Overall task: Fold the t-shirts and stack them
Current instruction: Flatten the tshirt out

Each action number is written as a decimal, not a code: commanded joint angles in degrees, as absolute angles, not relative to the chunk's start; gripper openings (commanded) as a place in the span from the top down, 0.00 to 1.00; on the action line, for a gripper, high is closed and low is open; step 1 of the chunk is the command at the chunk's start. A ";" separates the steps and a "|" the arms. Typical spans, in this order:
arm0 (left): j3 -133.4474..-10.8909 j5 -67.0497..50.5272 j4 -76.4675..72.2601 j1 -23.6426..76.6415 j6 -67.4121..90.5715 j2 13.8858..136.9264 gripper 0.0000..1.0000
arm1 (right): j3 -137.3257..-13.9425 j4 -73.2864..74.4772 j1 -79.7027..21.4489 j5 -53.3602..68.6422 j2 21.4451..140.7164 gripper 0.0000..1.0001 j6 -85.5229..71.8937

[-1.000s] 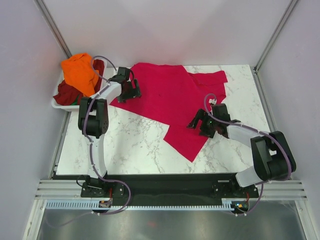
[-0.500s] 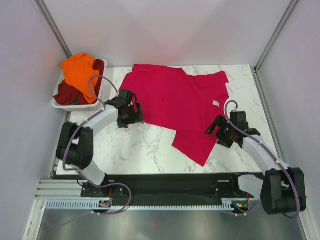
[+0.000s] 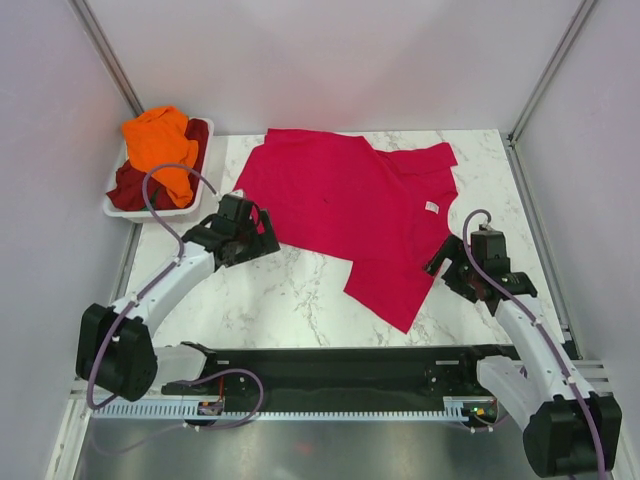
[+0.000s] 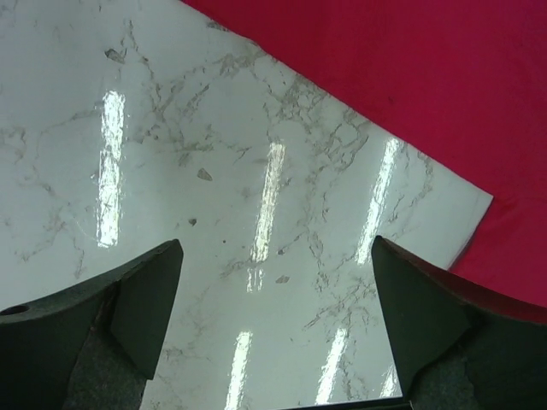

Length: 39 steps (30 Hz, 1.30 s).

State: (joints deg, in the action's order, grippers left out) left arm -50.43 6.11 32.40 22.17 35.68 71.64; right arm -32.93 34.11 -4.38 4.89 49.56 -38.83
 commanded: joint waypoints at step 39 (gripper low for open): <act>-68.30 10.20 16.26 9.49 38.85 109.79 0.09 | -44.20 21.98 -3.34 -8.17 71.27 0.02 -36.91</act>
